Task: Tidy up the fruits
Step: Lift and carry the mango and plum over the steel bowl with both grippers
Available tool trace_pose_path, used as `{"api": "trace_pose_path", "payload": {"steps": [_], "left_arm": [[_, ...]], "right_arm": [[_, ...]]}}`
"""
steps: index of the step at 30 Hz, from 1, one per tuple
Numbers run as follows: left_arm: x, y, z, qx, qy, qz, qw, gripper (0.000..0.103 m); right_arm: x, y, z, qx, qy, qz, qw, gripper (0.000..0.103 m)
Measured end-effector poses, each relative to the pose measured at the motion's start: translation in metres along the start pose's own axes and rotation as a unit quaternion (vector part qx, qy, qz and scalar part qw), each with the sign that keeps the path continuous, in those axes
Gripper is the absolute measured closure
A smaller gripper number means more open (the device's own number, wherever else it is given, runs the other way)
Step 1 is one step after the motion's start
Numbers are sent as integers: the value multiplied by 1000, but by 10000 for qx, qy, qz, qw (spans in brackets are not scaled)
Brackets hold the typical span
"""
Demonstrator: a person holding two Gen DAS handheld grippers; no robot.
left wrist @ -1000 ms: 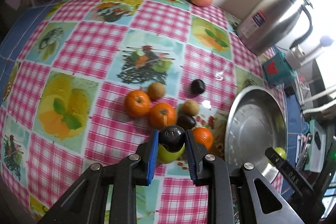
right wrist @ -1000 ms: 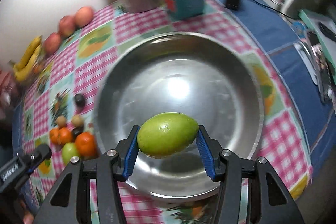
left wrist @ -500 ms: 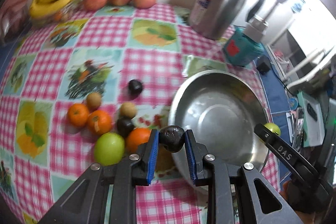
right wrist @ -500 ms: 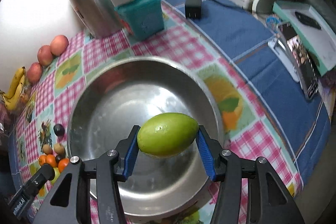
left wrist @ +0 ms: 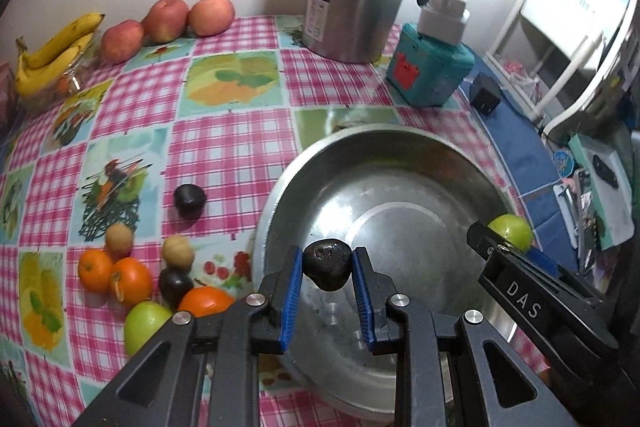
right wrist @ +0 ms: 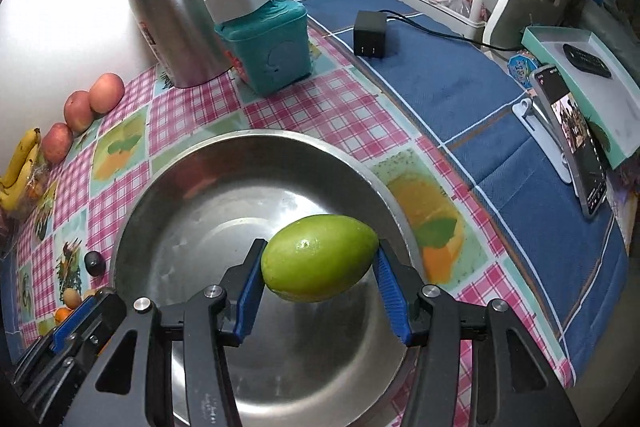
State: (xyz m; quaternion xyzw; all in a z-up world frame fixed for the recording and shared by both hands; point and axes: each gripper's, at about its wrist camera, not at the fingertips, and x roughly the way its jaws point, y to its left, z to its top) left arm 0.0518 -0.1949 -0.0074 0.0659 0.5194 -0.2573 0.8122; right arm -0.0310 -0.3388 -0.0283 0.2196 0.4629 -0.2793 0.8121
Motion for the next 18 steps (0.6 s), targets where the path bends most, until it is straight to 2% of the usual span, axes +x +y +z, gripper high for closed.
{"api": "trace_pose_path", "payload": {"steps": [10, 18], "left_arm": [[24, -3, -4, 117, 250, 147, 9995, 76], [24, -6, -4, 173, 288, 157, 9993, 76]], "right_arm": [[19, -3, -4, -23, 188, -57, 9998, 48], [26, -5, -5, -2, 334, -64, 9994, 48]]}}
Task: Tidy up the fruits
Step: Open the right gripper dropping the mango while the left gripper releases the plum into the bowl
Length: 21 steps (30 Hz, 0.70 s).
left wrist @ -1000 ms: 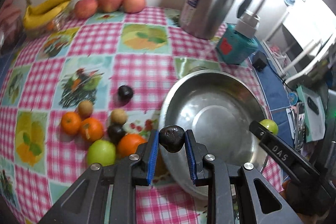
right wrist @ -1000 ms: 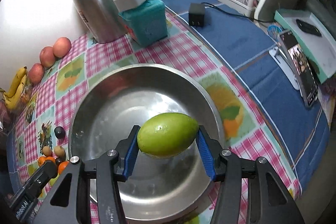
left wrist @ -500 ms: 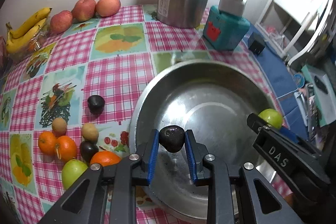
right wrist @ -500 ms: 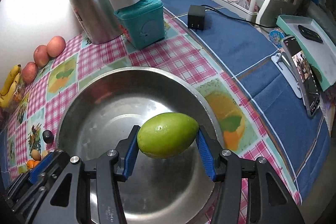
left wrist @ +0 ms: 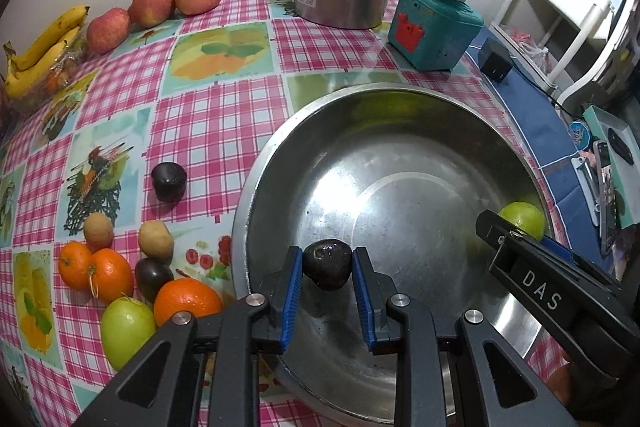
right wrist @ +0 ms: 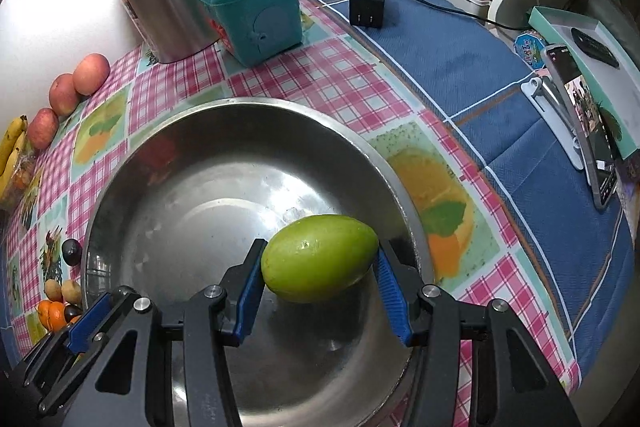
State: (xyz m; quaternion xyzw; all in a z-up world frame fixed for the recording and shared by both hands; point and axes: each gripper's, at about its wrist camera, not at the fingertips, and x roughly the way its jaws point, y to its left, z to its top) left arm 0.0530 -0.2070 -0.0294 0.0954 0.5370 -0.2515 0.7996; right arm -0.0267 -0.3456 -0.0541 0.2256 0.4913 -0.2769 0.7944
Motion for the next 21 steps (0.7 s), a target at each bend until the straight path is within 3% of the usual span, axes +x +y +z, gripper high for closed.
{"api": "trace_pose_path", "payload": {"steps": [14, 18, 21], "left_arm": [[-3, -2, 0, -2, 13, -107, 9999, 73], [-8, -4, 0, 17, -70, -125, 9999, 50], [-13, -4, 2, 17, -129, -148, 9998, 50]], "right_arm": [[-5, -1, 3, 23, -49, 28, 10000, 48], [-11, 1, 5, -2, -125, 113, 9999, 44], [-22, 4, 6, -78, -306, 142, 9994, 41]]}}
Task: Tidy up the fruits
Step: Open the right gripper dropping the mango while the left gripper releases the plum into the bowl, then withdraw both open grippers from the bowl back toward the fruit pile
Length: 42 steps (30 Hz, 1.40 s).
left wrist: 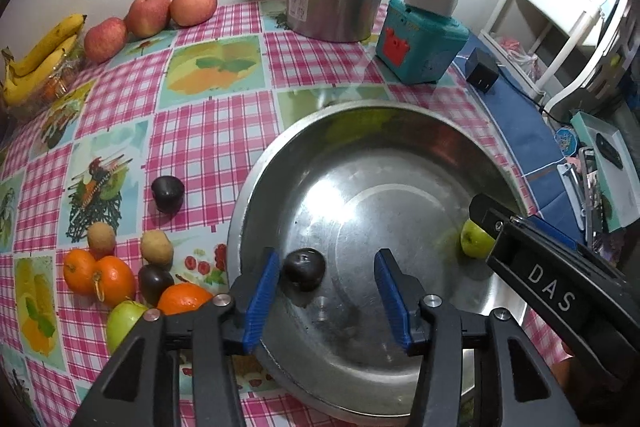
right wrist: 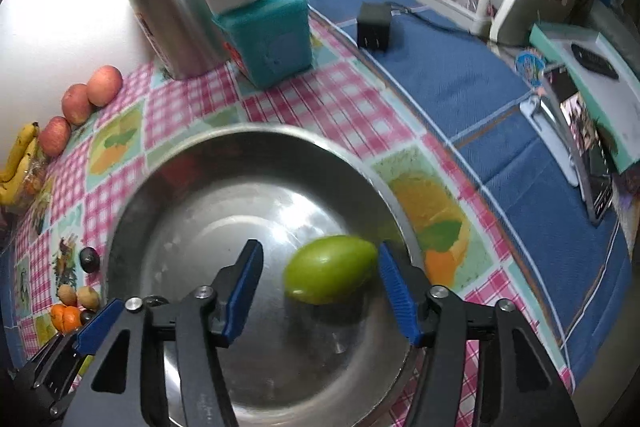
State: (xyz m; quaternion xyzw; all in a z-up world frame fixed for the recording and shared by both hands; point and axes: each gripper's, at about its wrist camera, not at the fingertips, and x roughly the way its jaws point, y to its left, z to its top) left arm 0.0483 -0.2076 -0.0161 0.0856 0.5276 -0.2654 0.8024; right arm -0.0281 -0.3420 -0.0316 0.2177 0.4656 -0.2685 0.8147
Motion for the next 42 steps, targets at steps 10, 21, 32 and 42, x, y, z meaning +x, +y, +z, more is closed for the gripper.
{"api": "trace_pose_path", "payload": {"steps": [10, 21, 32, 42], "left_arm": [[-23, 16, 5, -384, -105, 182, 9990, 46], [-44, 78, -2, -1437, 67, 740, 9868, 46], [-64, 114, -7, -1870, -37, 850, 9787, 35], [-48, 110, -14, -1834, 153, 788, 9798, 0]], "right_arm": [[-25, 7, 5, -129, -304, -20, 9995, 41], [-26, 15, 1, -270, -184, 30, 9995, 41], [-40, 42, -6, -676, -246, 212, 9972, 41], [-26, 48, -15, -843, -124, 265, 9960, 9]]}}
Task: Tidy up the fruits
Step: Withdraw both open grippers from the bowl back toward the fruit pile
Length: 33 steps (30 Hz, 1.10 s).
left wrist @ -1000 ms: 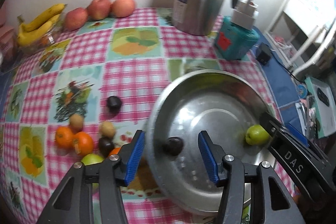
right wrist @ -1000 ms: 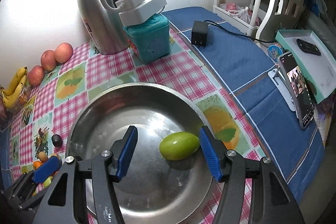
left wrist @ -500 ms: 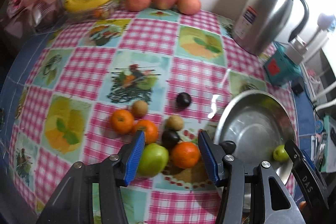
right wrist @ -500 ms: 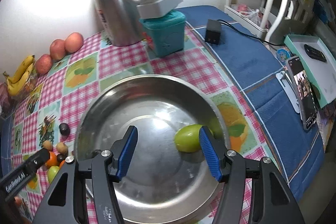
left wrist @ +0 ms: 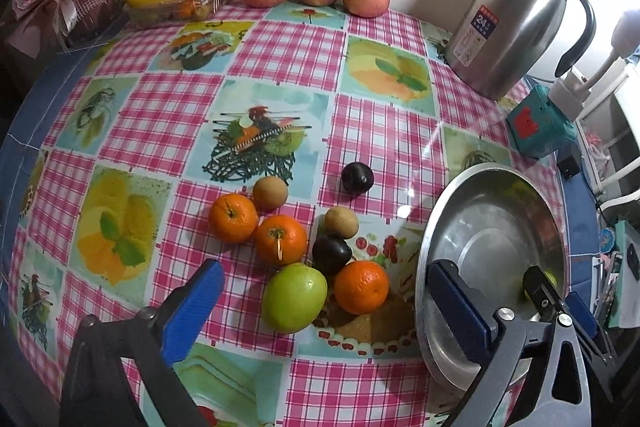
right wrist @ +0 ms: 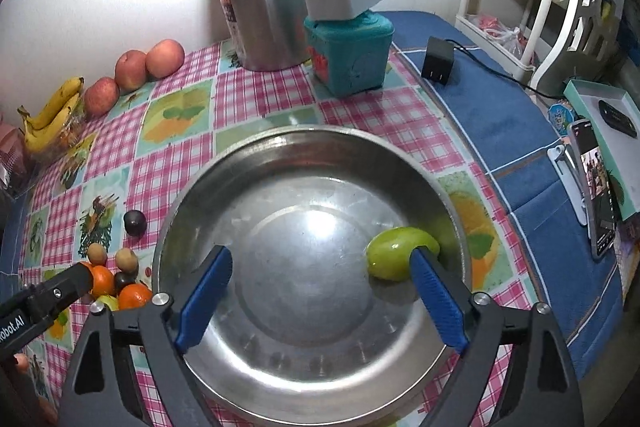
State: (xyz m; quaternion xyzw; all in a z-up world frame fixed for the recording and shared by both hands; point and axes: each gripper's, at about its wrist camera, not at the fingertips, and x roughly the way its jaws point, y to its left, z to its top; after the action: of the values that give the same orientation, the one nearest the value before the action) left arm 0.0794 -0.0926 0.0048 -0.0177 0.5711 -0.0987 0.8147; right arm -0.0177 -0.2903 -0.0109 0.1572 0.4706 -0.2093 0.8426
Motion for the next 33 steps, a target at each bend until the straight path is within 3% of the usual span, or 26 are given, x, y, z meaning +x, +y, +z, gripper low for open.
{"api": "trace_pose_path", "payload": {"steps": [19, 33], "left_arm": [[-10, 12, 5, 6, -210, -141, 9997, 0], [-32, 71, 22, -494, -580, -136, 9970, 0]], "right_arm": [[-4, -4, -2, 304, -97, 258, 9992, 9], [-1, 11, -8, 346, 129, 616, 9974, 9]]}}
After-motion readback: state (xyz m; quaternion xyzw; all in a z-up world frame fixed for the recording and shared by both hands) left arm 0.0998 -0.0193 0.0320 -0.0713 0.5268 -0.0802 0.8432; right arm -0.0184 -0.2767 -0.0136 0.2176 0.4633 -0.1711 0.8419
